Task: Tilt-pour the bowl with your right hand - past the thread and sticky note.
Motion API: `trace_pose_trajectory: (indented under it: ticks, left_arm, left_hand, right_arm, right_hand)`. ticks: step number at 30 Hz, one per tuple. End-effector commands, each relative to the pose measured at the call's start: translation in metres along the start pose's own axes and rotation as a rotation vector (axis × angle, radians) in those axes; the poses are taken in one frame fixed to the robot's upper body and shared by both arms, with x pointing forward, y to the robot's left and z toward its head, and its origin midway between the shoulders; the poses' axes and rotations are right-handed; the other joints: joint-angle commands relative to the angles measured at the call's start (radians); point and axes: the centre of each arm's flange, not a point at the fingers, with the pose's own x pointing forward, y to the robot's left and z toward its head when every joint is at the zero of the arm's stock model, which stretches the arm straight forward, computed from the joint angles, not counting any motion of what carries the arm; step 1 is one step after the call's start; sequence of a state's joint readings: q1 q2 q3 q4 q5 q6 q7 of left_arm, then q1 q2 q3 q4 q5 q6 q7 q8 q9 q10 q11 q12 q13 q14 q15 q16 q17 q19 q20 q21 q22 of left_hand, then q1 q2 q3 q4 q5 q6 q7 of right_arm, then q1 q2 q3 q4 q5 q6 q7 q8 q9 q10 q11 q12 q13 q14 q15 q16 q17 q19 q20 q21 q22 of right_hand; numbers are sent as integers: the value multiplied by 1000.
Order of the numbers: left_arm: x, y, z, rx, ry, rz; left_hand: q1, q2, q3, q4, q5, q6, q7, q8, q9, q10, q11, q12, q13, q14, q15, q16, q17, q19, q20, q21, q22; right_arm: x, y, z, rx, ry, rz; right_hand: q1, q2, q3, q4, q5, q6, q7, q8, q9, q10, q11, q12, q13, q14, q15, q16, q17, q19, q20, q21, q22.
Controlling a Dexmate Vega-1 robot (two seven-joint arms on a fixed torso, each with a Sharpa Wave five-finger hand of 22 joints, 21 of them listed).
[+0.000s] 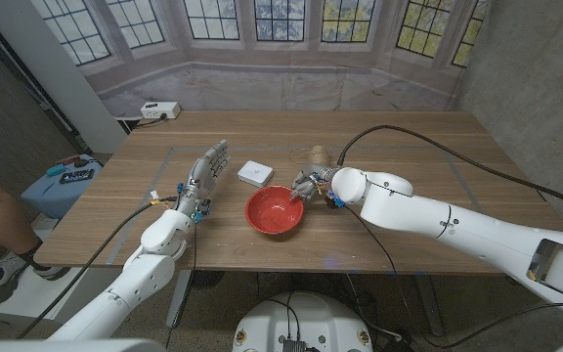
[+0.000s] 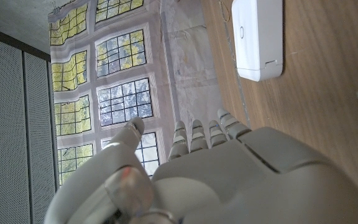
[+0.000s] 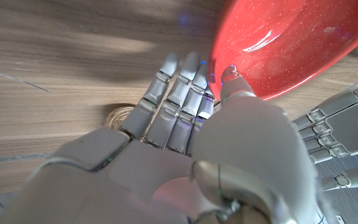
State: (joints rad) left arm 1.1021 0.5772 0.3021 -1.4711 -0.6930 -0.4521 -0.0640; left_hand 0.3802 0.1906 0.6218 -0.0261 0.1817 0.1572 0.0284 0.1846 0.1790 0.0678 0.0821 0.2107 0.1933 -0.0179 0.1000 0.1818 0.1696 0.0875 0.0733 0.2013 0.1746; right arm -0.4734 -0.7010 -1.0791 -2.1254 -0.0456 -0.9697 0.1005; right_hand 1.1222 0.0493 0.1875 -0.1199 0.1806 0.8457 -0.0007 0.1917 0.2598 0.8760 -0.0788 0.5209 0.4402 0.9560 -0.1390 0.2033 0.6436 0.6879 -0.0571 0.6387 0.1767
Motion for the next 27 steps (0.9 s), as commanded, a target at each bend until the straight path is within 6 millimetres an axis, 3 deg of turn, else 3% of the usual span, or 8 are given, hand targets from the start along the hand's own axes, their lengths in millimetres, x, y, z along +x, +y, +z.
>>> trace_pose_trajectory:
  ticks: [1,18,27]
  left_arm:
    - [4,3,1,5,8,4]
    - [24,1,3,10,18,-12]
    - [33,-3,7,16,18,-21]
  left_hand:
    - [12,-2,4,0,4,8,2,0,2,7,5,0,1,3,2,0,3,8,6,-2,2]
    - [13,-3,3,0,4,7,2,0,2,7,7,0,1,3,2,0,2,8,6,-2,2]
    - [13,-3,3,0,4,8,1,0,2,7,7,0,1,3,2,0,2,8,6,-2,2]
  right_arm:
    - [9,-15,1,-4,-22,4]
    - [14,-41,-2,34,-51,-13]
    - [10,-51,-8,107,-81,-47]
  right_hand:
    - [-15,2,-6,3,4,-11,-3,-5,0,-12,5,-8,0,-17,-34,-4,0,-8,1,-7,3]
    - [-40,3,-9,5,5,-36,-1,-3,-4,-72,19,-42,-17,-80,-22,-20,-26,-46,6,-26,3]
    - [-119,66,-7,57,2,-43,-1,3,-8,-83,32,-60,-32,-106,-9,-18,-51,-60,7,-39,1]
